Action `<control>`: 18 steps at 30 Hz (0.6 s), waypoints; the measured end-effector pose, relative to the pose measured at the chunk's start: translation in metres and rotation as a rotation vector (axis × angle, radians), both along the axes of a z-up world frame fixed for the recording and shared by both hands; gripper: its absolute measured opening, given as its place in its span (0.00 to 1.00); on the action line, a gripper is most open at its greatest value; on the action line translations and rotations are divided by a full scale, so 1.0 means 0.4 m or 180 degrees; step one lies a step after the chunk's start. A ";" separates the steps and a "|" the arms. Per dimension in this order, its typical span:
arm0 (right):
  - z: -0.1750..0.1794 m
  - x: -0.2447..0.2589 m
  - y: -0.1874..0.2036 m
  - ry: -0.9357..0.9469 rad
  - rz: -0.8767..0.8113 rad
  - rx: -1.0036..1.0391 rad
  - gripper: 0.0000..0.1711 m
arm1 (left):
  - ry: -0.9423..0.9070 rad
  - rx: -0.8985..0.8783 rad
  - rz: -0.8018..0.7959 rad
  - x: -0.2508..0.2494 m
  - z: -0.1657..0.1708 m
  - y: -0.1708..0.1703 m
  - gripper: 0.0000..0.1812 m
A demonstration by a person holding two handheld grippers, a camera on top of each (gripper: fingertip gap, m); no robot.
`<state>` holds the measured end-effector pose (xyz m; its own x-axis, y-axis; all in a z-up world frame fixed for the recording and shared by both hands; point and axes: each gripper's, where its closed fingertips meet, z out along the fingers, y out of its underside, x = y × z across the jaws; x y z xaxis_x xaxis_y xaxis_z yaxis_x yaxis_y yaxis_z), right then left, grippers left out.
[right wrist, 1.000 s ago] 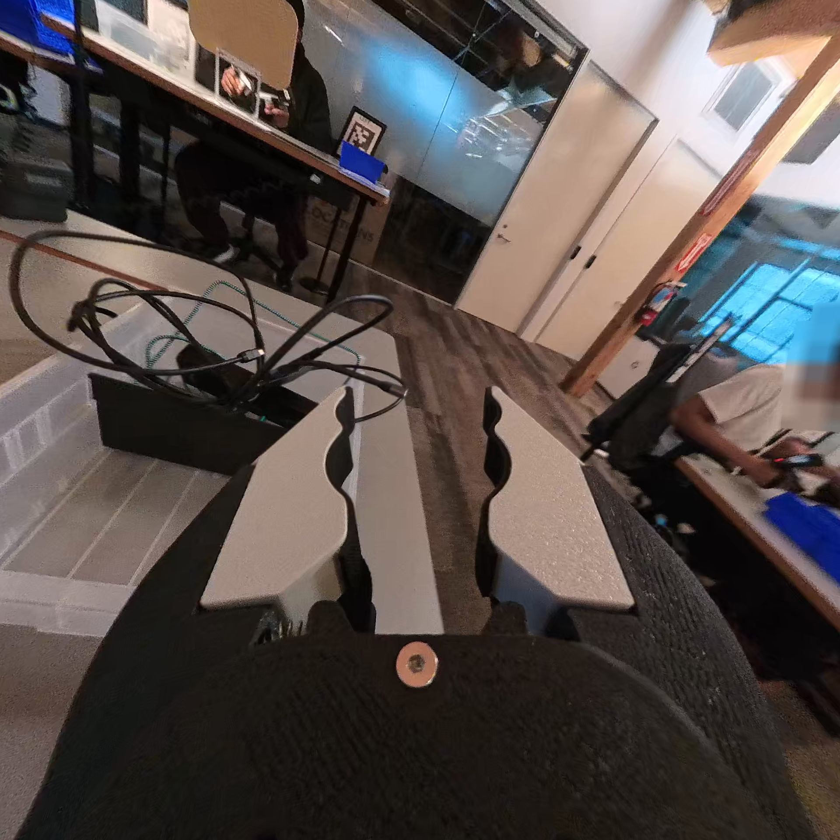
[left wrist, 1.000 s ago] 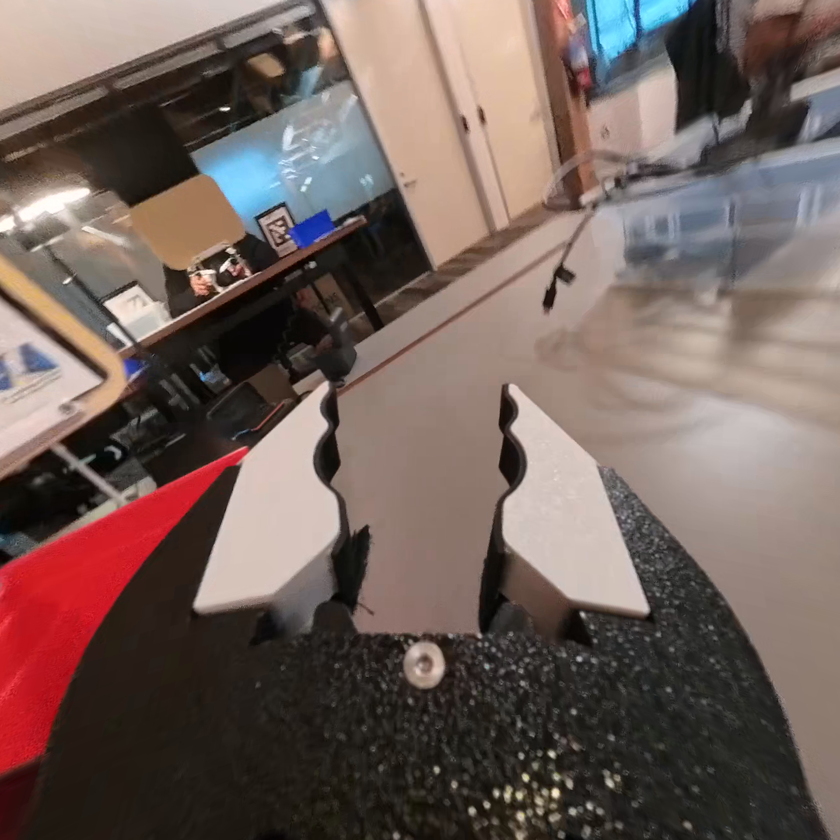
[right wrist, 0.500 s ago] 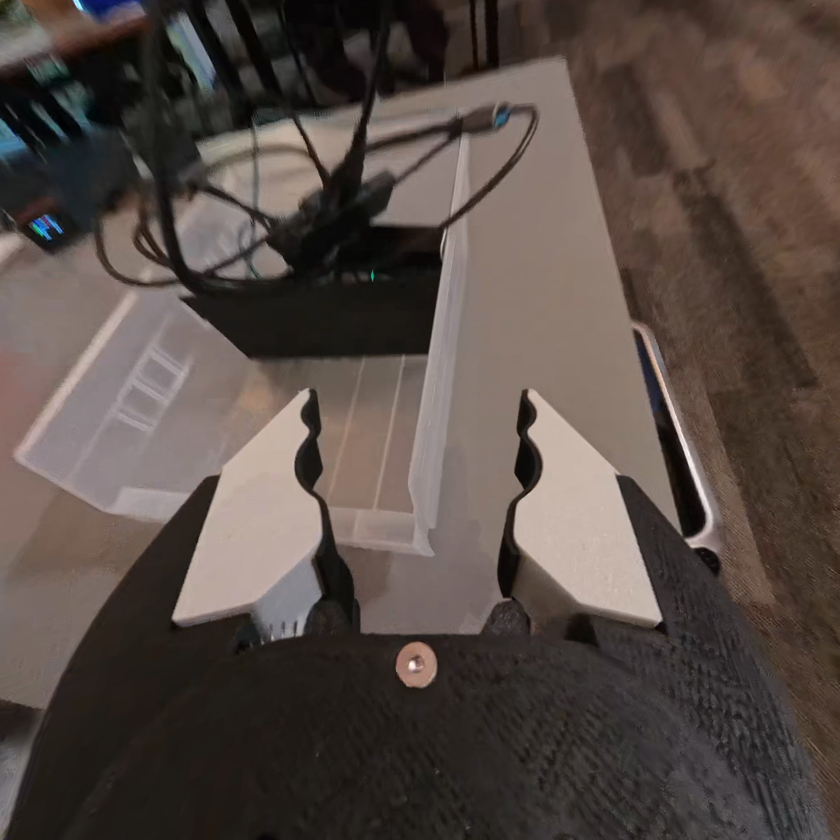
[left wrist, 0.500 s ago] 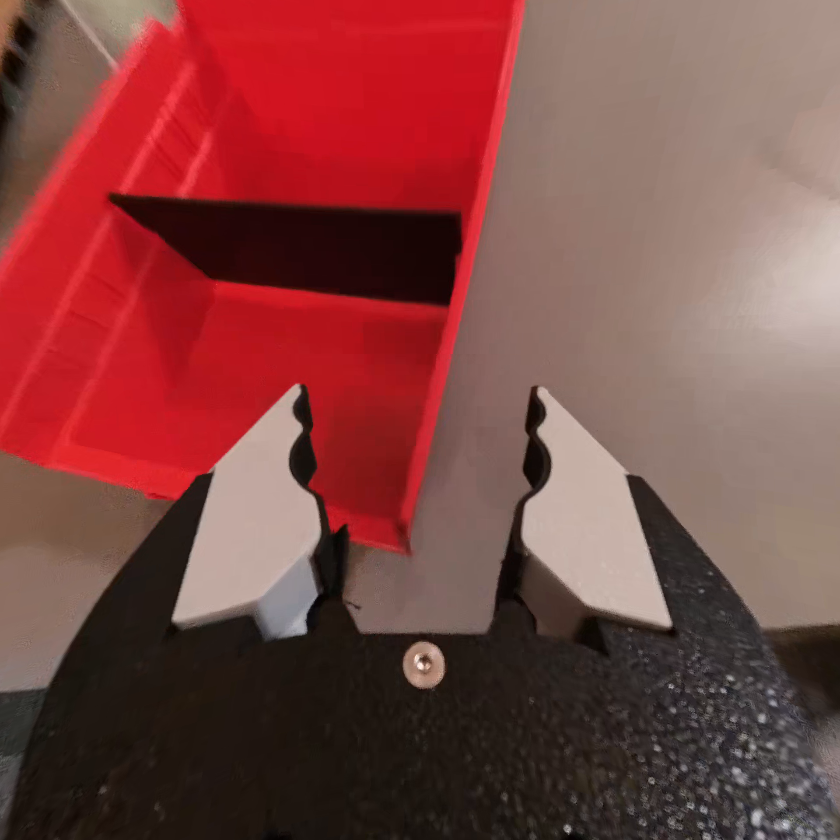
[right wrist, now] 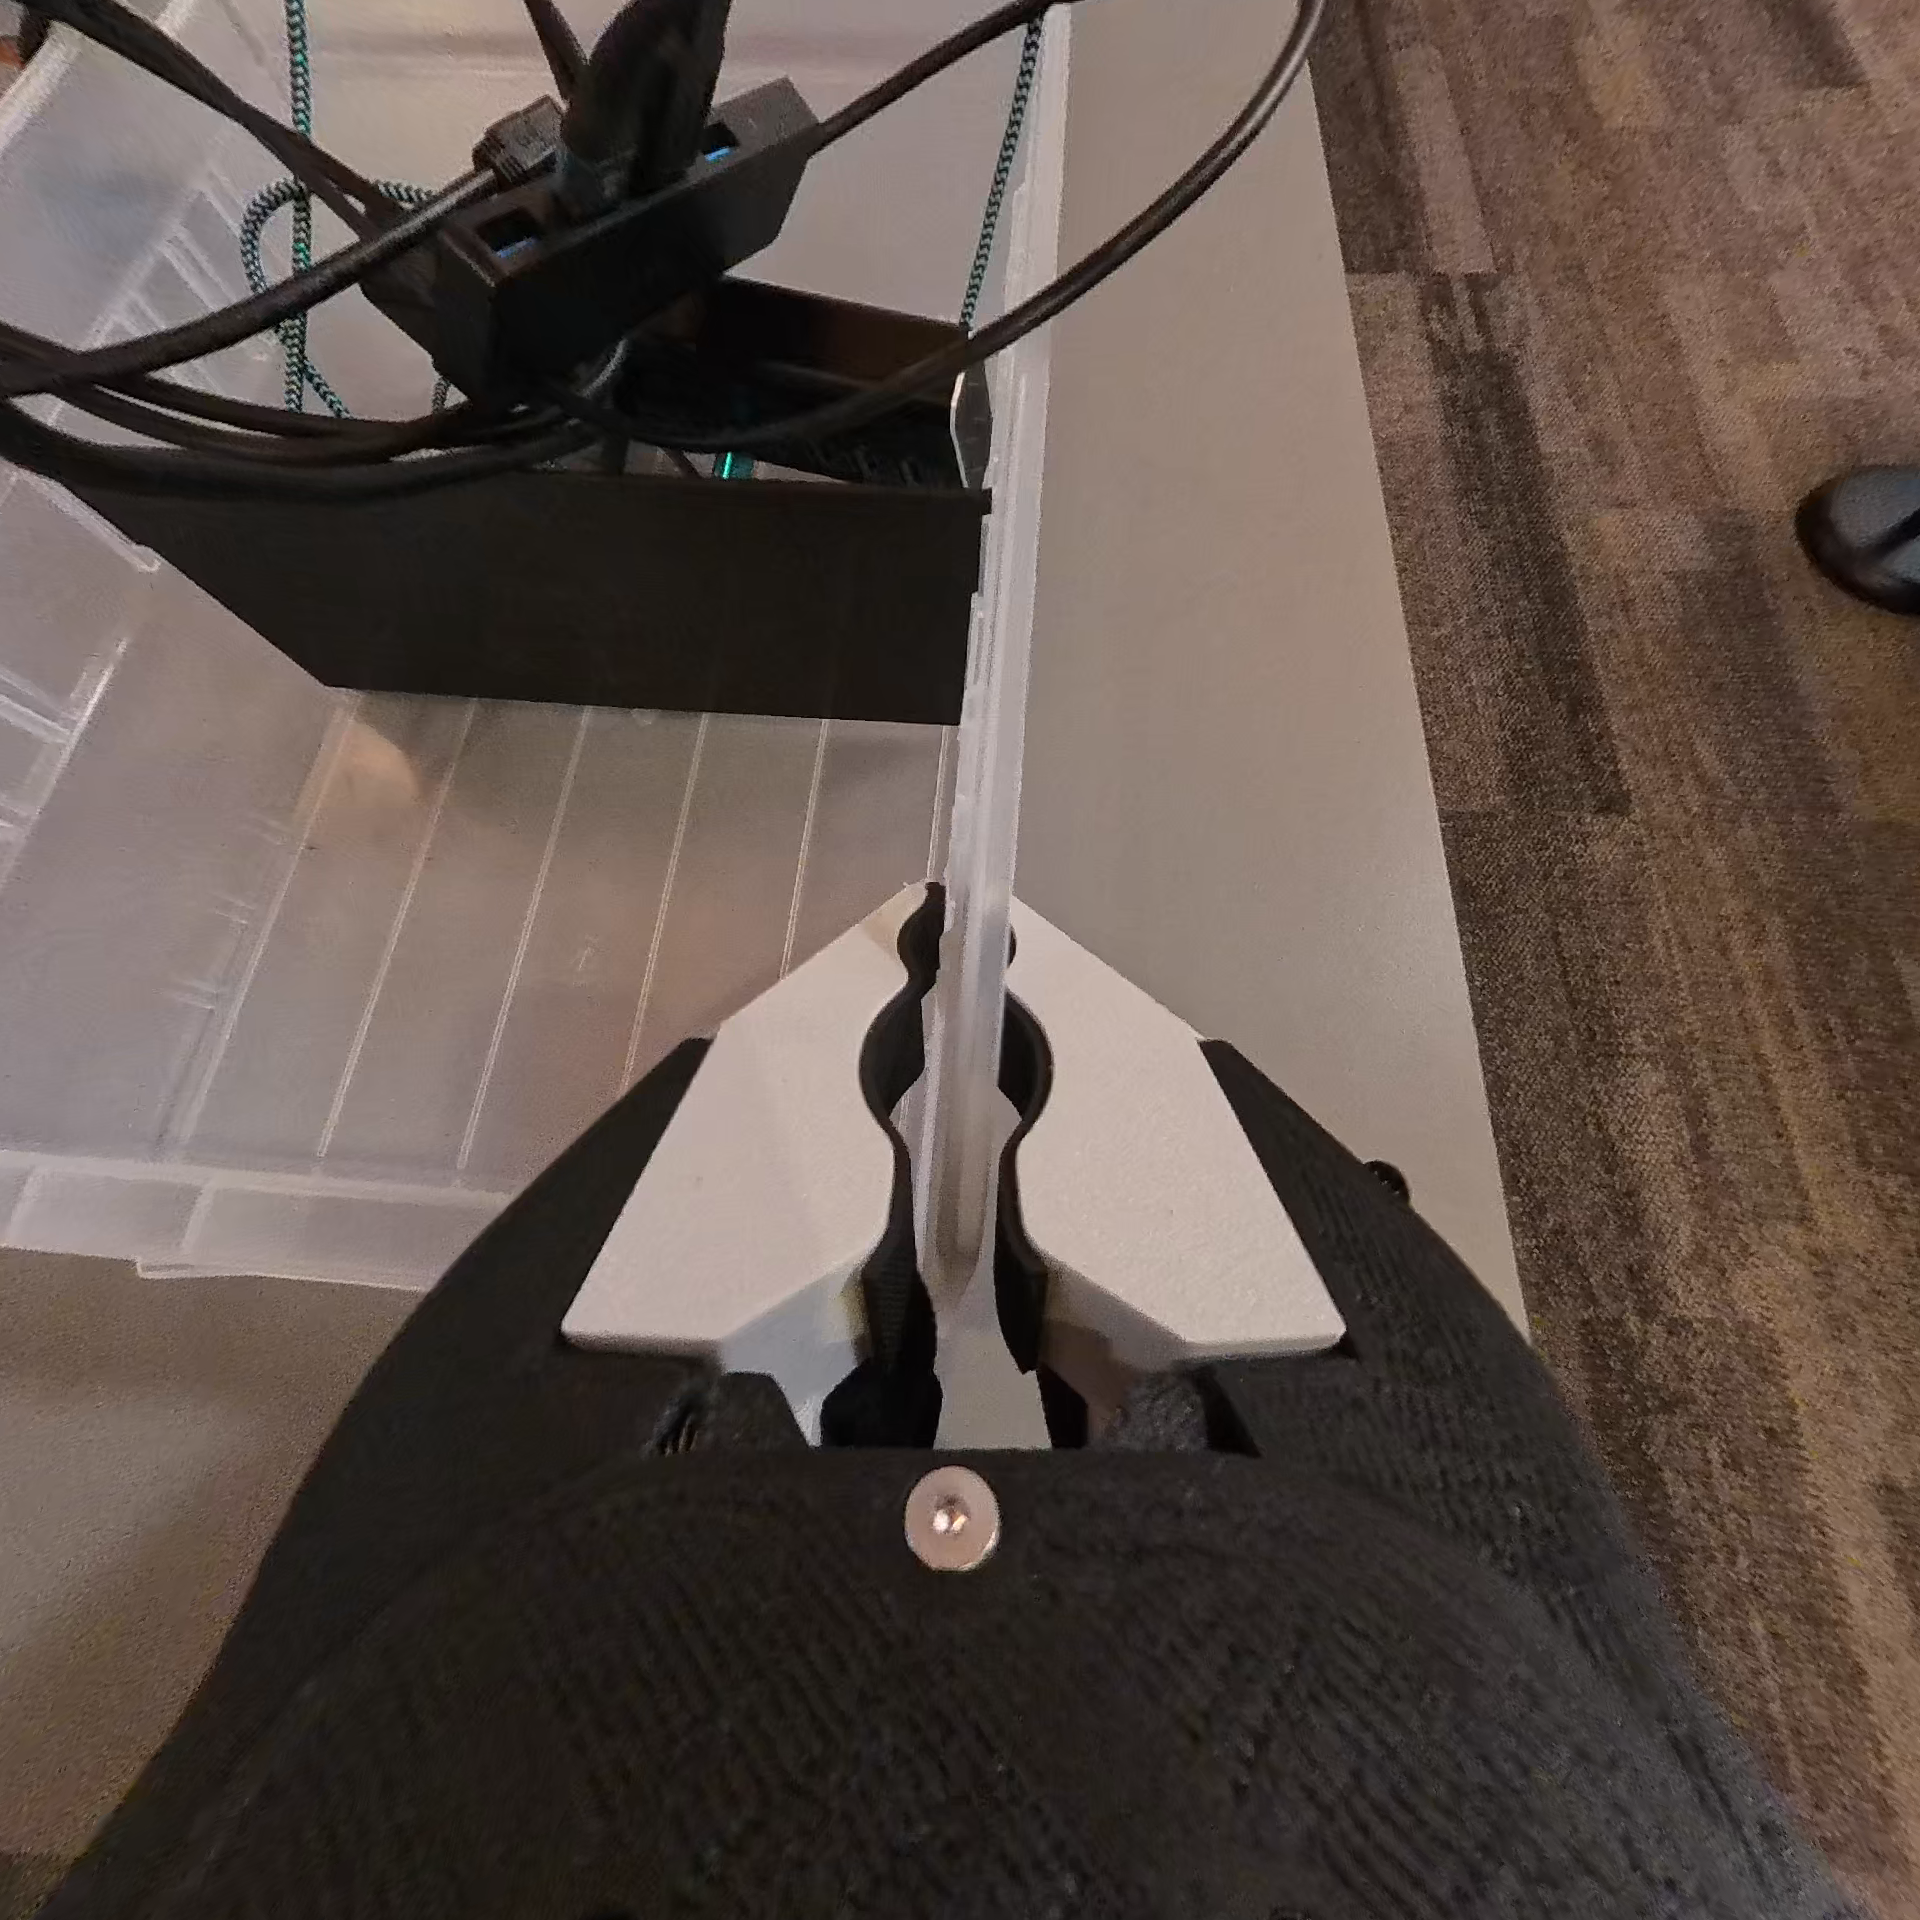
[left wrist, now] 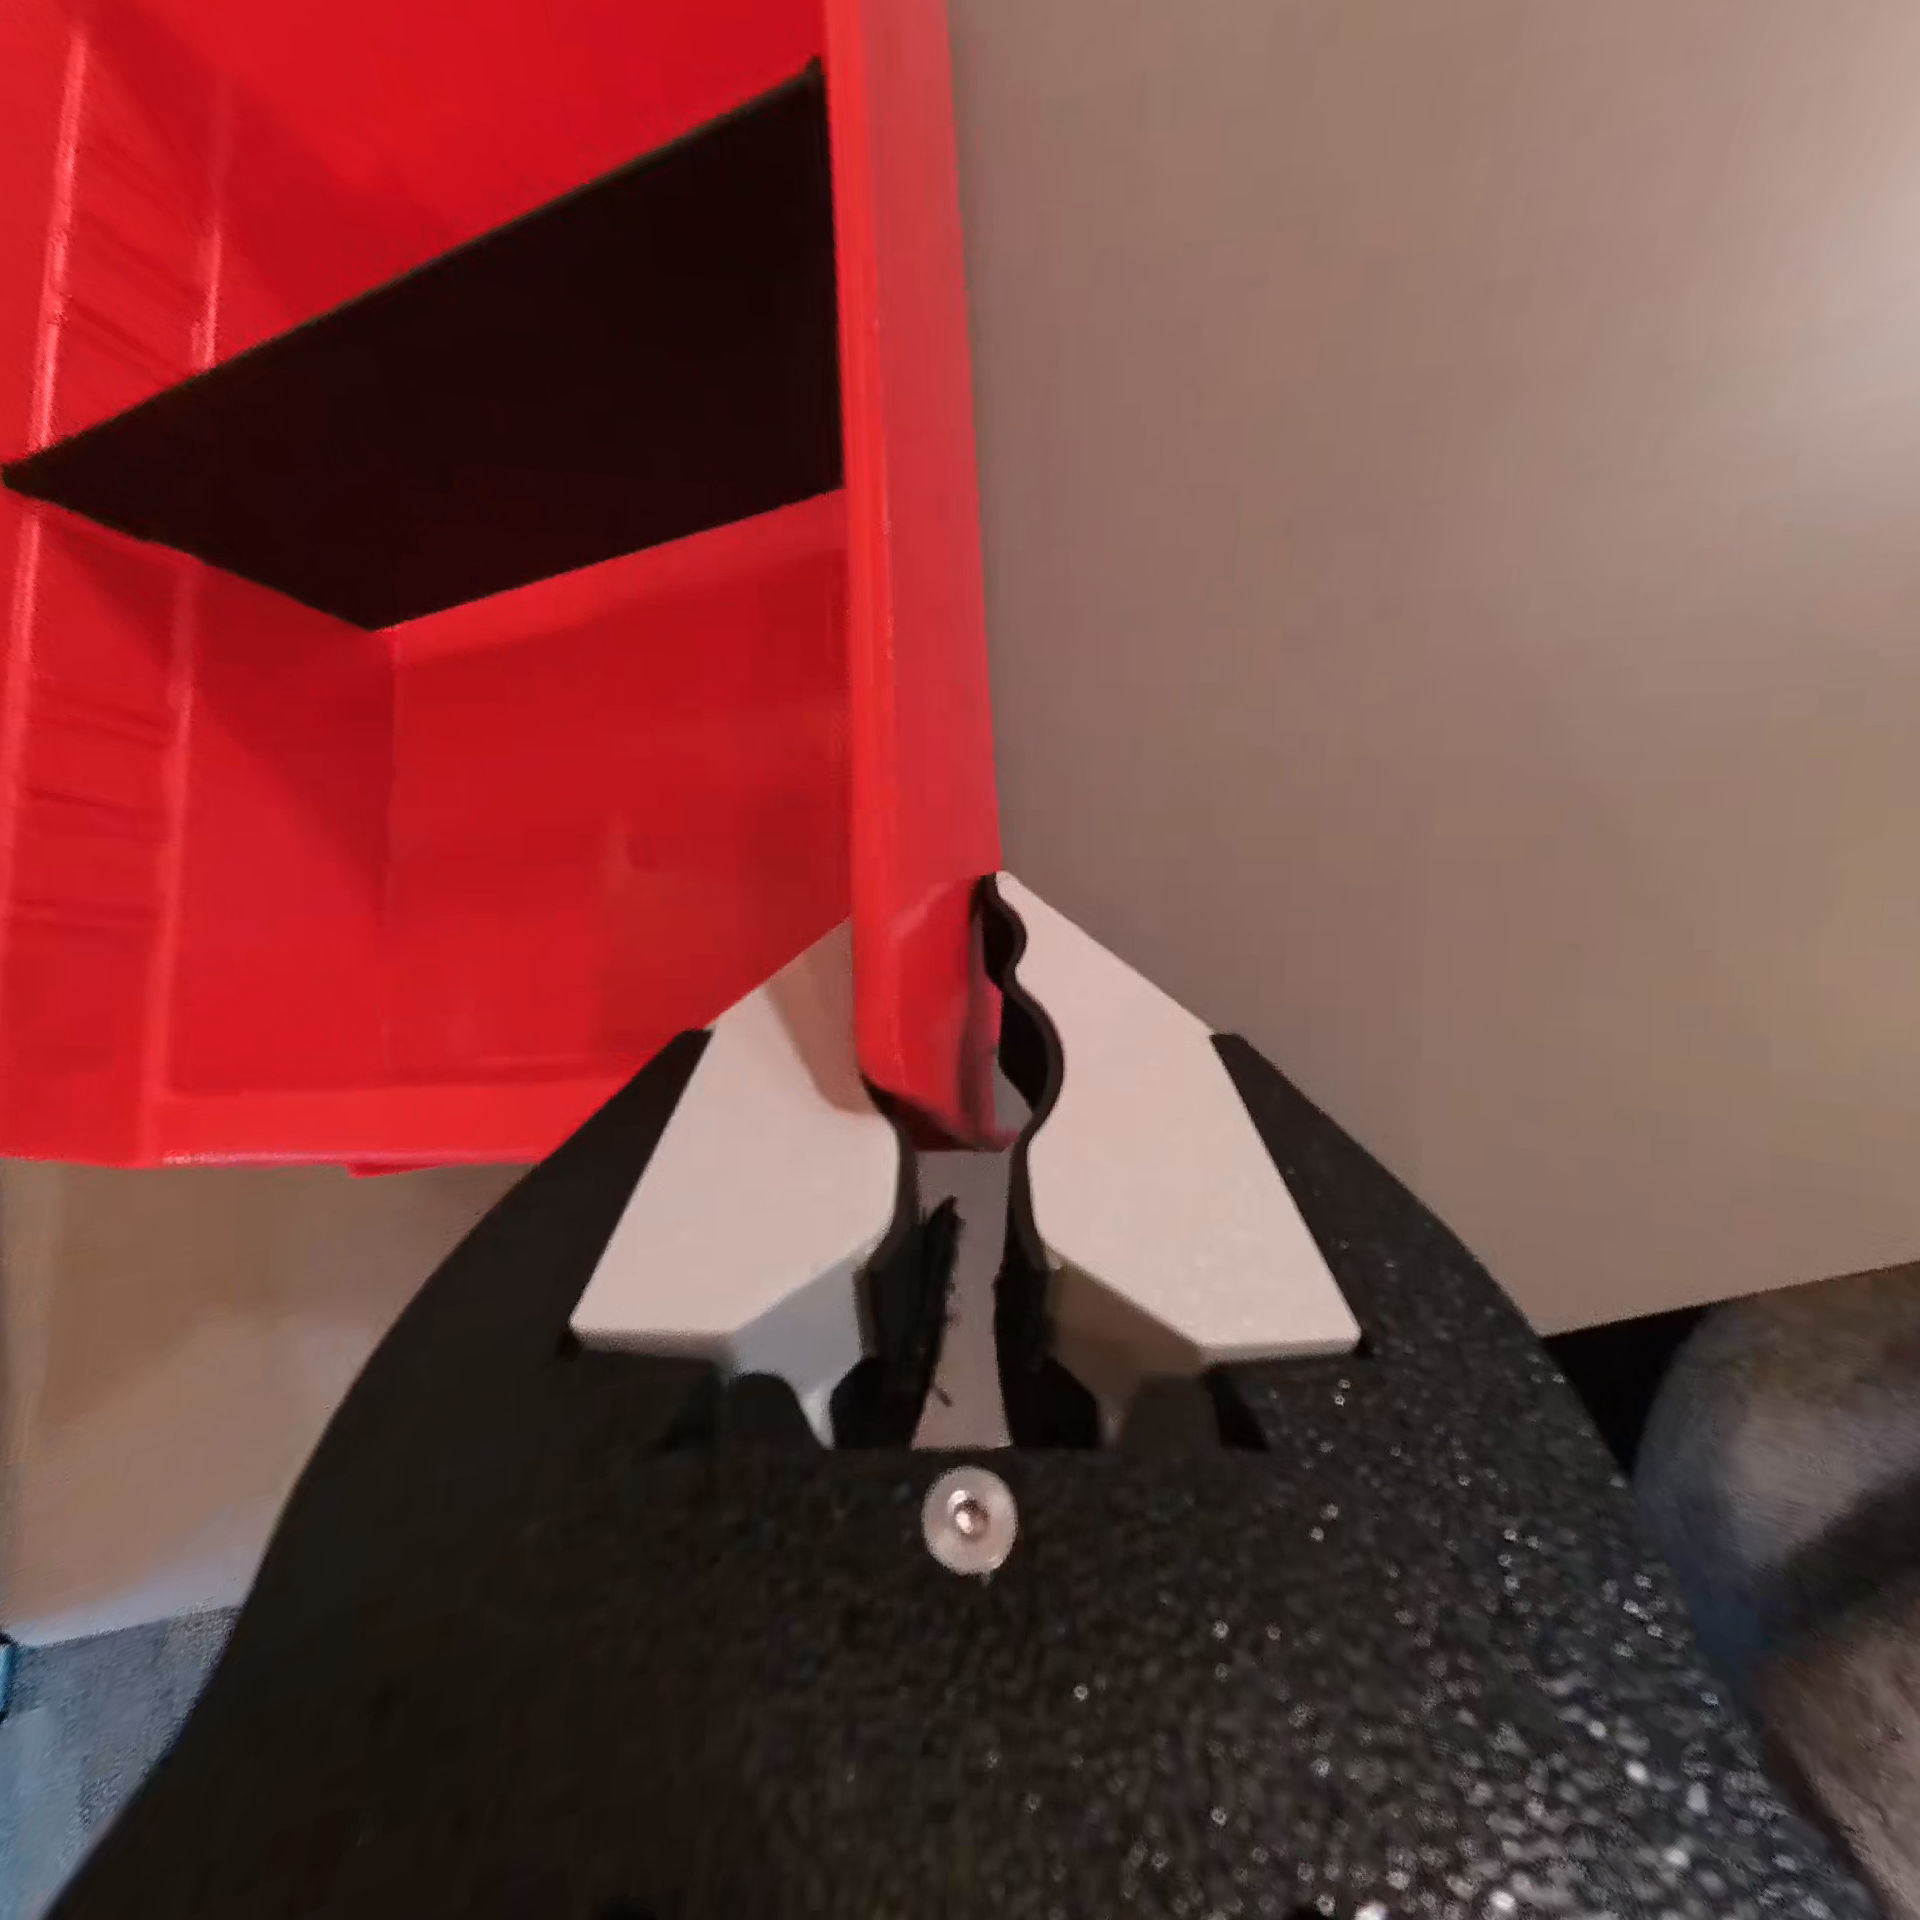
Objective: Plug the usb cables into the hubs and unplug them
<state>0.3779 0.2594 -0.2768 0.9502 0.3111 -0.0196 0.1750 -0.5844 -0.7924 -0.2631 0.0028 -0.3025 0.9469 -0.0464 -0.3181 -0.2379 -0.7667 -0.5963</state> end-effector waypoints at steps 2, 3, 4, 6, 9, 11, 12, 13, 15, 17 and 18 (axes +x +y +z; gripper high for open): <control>0.000 -0.002 -0.001 -0.0039 0.0043 0.0016 0.02 | -0.0138 0.0006 -0.0008 0.008 0.001 0.001 0.01; 0.001 -0.004 -0.002 -0.0052 0.0083 0.0026 0.02 | -0.0146 0.0010 -0.0024 0.010 0.002 -0.001 0.01; 0.001 -0.008 -0.003 -0.0061 0.0117 0.0035 0.02 | -0.0141 0.0003 -0.0053 0.013 0.003 -0.004 0.01; 0.001 -0.014 -0.002 -0.0061 0.0144 0.0039 0.02 | -0.0144 0.0010 -0.0170 0.030 0.007 -0.013 0.01; 0.001 -0.034 0.004 -0.0082 0.0201 0.0043 0.02 | -0.0173 0.0068 -0.0355 0.057 0.019 -0.032 0.01; 0.001 -0.055 0.008 -0.0124 0.0261 0.0048 0.02 | -0.0189 0.0099 -0.0486 0.074 0.027 -0.048 0.01; 0.001 -0.066 0.012 -0.0145 0.0281 0.0049 0.02 | -0.0153 0.0111 -0.0623 0.085 0.031 -0.055 0.01; 0.001 -0.077 0.015 -0.0154 0.0299 0.0049 0.02 | -0.0116 0.0125 -0.0749 0.097 0.035 -0.062 0.01; 0.001 -0.101 0.021 -0.0162 0.0344 0.0052 0.02 | -0.0053 0.0170 -0.0966 0.115 0.042 -0.077 0.02; 0.001 -0.125 0.025 -0.0165 0.0393 0.0057 0.02 | 0.0003 0.0180 -0.1262 0.131 0.040 -0.102 0.02; 0.001 -0.137 0.028 -0.0158 0.0409 0.0061 0.02 | -0.0021 0.0186 -0.1401 0.144 0.039 -0.115 0.02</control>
<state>0.3233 0.2705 -0.2764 0.9021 0.4303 0.0335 0.2867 -0.5394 -0.7917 -0.2055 -0.0431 -0.2869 0.8429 -0.4278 -0.3262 -0.5302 -0.5581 -0.6383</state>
